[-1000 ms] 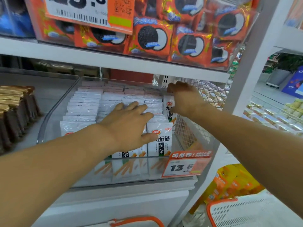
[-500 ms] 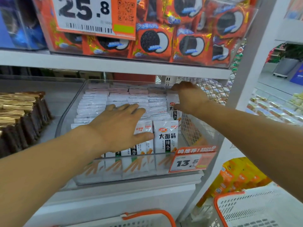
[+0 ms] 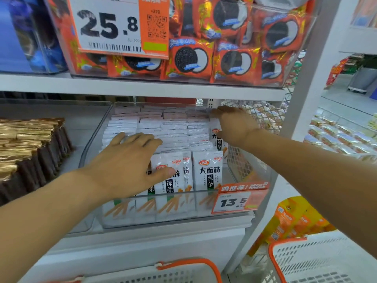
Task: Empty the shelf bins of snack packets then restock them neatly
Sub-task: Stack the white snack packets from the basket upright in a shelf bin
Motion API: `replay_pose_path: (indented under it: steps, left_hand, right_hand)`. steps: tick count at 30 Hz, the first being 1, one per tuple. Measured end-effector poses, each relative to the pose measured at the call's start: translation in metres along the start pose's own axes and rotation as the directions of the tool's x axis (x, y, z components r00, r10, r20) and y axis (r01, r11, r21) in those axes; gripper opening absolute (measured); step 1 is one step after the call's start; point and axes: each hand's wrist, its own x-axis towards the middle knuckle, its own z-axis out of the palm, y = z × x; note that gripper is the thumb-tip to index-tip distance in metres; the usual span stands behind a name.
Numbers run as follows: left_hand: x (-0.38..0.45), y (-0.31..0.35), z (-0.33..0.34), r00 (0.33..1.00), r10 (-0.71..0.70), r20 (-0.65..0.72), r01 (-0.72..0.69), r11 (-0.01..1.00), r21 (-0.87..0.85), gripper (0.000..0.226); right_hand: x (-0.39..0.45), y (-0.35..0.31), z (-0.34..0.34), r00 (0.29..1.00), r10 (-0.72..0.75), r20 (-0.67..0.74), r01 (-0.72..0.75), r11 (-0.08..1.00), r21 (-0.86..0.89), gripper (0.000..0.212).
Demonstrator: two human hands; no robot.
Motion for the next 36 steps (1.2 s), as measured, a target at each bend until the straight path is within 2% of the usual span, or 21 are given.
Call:
replay_pose_path:
  steps: [4, 6, 7, 8, 9, 11, 12, 14, 17, 20, 22, 23, 24, 26, 28, 30, 33, 36]
  left_hand:
    - [-0.011, -0.003, 0.002, 0.998, -0.056, 0.011, 0.056, 0.998, 0.025, 0.114]
    - [-0.016, -0.003, 0.001, 0.995, -0.094, 0.029, 0.094, 0.996, 0.005, 0.116]
    - [-0.017, -0.003, 0.001, 0.994, -0.102, 0.043, 0.102, 0.995, 0.014, 0.115]
    - [-0.018, -0.003, 0.000, 0.992, -0.105, 0.065, 0.104, 0.994, 0.025, 0.112]
    - [-0.017, -0.002, -0.001, 0.990, -0.107, 0.091, 0.105, 0.994, 0.032, 0.107]
    - [-0.012, 0.001, -0.003, 0.985, -0.110, 0.134, 0.108, 0.994, 0.023, 0.090]
    - [-0.009, 0.002, -0.004, 0.984, -0.111, 0.141, 0.113, 0.994, 0.000, 0.085]
    - [-0.005, 0.002, -0.003, 0.984, -0.109, 0.138, 0.118, 0.991, -0.058, 0.080]
    - [-0.001, -0.002, 0.000, 0.992, -0.112, 0.050, 0.119, 0.978, -0.170, 0.074]
    - [0.002, -0.002, 0.003, 0.989, -0.136, -0.053, 0.121, 0.966, -0.227, 0.073]
    - [0.005, 0.001, 0.005, 0.990, -0.120, -0.075, 0.103, 0.975, -0.196, 0.075]
    - [0.006, 0.002, 0.006, 0.991, -0.106, -0.082, 0.090, 0.980, -0.177, 0.077]
    - [0.006, 0.002, 0.006, 0.992, -0.095, -0.082, 0.081, 0.983, -0.167, 0.079]
    - [0.005, 0.000, 0.001, 0.995, -0.078, -0.064, 0.067, 0.985, -0.157, 0.082]
    - [0.001, -0.005, -0.006, 0.997, -0.050, -0.066, 0.041, 0.992, -0.119, 0.079]
    - [-0.005, -0.008, -0.011, 0.997, -0.013, -0.078, 0.007, 0.998, -0.069, 0.068]
    - [-0.011, -0.011, -0.019, 0.997, 0.012, -0.070, -0.017, 0.998, -0.063, 0.055]
    - [-0.016, -0.017, -0.024, 0.998, 0.020, -0.062, -0.024, 0.998, -0.061, 0.050]
  right_hand:
    - [-0.019, -0.009, -0.021, 0.997, 0.036, -0.062, -0.029, 0.993, 0.111, 0.054]
    - [-0.035, -0.021, -0.036, 0.993, 0.024, -0.113, 0.005, 0.970, 0.244, 0.038]
    - [-0.044, -0.028, -0.045, 0.997, 0.020, -0.081, 0.008, 0.941, 0.337, 0.037]
    - [-0.052, -0.034, -0.053, 0.999, 0.020, 0.026, -0.029, 0.910, 0.413, 0.048]
    - [-0.059, -0.040, -0.060, 0.978, 0.018, 0.206, -0.111, 0.887, 0.449, 0.070]
    - [-0.069, -0.049, -0.064, 0.833, 0.012, 0.553, -0.307, 0.842, 0.443, 0.113]
    - [-0.071, -0.052, -0.061, 0.780, 0.009, 0.626, -0.340, 0.846, 0.411, 0.123]
    - [-0.070, -0.058, -0.049, 0.773, 0.047, 0.633, -0.378, 0.835, 0.400, 0.121]
    - [-0.068, -0.066, -0.034, 0.789, 0.117, 0.603, -0.489, 0.715, 0.500, 0.109]
    - [-0.070, -0.062, -0.040, 0.778, 0.077, 0.624, -0.455, 0.754, 0.474, 0.111]
    - [-0.069, -0.055, -0.052, 0.749, 0.056, 0.660, -0.410, 0.822, 0.395, 0.123]
    - [-0.069, -0.053, -0.059, 0.785, 0.063, 0.616, -0.352, 0.864, 0.360, 0.129]
    - [-0.068, -0.054, -0.063, 0.856, 0.059, 0.514, -0.276, 0.893, 0.357, 0.131]
    - [-0.071, -0.064, -0.067, 0.969, -0.024, 0.247, -0.096, 0.881, 0.463, 0.119]
    - [-0.074, -0.083, -0.060, 0.975, -0.190, 0.116, 0.119, 0.885, 0.451, 0.096]
    - [-0.074, -0.097, -0.048, 0.950, -0.290, 0.119, 0.233, 0.908, 0.348, 0.078]
    - [-0.069, -0.098, -0.055, 0.966, -0.246, 0.086, 0.188, 0.887, 0.421, 0.061]
    - [-0.066, -0.091, -0.067, 0.978, -0.206, 0.029, 0.173, 0.880, 0.442, 0.056]
